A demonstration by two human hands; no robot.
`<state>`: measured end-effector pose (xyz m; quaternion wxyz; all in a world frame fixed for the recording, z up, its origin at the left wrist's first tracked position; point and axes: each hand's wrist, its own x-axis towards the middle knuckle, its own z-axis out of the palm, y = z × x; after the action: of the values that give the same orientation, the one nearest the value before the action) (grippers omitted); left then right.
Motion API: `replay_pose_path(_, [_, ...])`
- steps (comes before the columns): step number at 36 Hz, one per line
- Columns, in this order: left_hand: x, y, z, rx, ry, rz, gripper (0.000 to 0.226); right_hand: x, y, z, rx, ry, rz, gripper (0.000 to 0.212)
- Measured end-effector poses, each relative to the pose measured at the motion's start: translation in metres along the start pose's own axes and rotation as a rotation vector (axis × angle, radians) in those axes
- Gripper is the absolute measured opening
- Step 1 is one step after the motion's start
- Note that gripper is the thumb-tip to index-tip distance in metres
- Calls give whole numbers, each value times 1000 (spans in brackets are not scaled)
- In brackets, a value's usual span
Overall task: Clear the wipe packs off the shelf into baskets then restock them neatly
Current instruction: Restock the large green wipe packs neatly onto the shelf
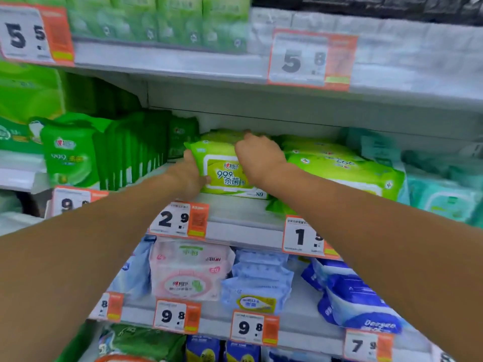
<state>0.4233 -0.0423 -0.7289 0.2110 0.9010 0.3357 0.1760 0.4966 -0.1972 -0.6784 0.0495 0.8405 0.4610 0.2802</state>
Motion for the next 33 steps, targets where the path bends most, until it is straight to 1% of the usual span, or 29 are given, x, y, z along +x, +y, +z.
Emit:
replay_pose_path(4, [10,-9,0,37,-9,12,66,3,-1,2,-10,-22,0,41])
replay_pose_path(7, [3,-13,-7,20,-30,49,62,-1,-4,-3,8,-60,15,43])
replay_pose_path(9, [-15,-11,-12,132,-8,79,55,-10,-8,-9,22,-64,54,45])
replay_pose_path(10, [-28,-9,-16,225,65,96,51,-17,-11,-12,31,-36,82,45])
replay_pose_path(11, [-47,-8,-20,295,191,114,46,-28,-15,-16,43,26,109,45])
replay_pose_path(12, [-69,-9,-22,302,347,150,41,-42,-20,-18,70,118,132,45])
replay_pose_path(13, [-93,-13,-21,224,498,226,34,-59,-27,-16,132,243,147,43])
replay_pose_path(14, [-118,-21,-14,80,611,337,28,-79,-39,-12,244,383,146,38])
replay_pose_path(15, [-143,-32,-1,-80,659,446,24,-102,-55,-1,403,521,128,30])
replay_pose_path(16, [-169,-48,19,-189,650,507,20,-127,-75,16,598,635,105,22])
replay_pose_path(17, [-194,-67,45,-226,591,495,18,-155,-99,40,793,674,99,17])
replay_pose_path(18, [-218,-90,75,-220,469,430,15,-183,-123,72,947,612,112,13])
replay_pose_path(19, [-241,-117,109,-193,294,335,14,-215,-147,107,1045,448,139,13])
replay_pose_path(20, [-265,-143,142,-144,94,219,20,-247,-169,145,1096,196,169,17])
replay_pose_path(22, [-312,-194,195,-19,-284,-47,45,-314,-203,212,1103,-398,201,35])
replay_pose_path(23, [-333,-214,212,29,-403,-148,55,-345,-212,236,1090,-633,207,45])
replay_pose_path(24, [-350,-229,222,55,-474,-202,61,-373,-218,255,1075,-796,218,51])
replay_pose_path(25, [-364,-240,230,90,-521,-216,63,-396,-220,268,1037,-899,236,54])
replay_pose_path(27, [-381,-252,239,248,-577,-145,59,-425,-220,284,940,-974,253,57])
replay_pose_path(29, [-384,-253,245,430,-643,-31,51,-429,-220,287,828,-972,233,60])
replay_pose_path(30, [-383,-252,248,484,-670,-9,47,-425,-223,288,773,-955,199,55])
replay_pose_path(32, [-377,-250,256,513,-680,-11,43,-409,-232,285,701,-918,144,51])
replay_pose_path(33, [-374,-248,260,505,-675,-21,41,-401,-238,282,690,-908,125,55])
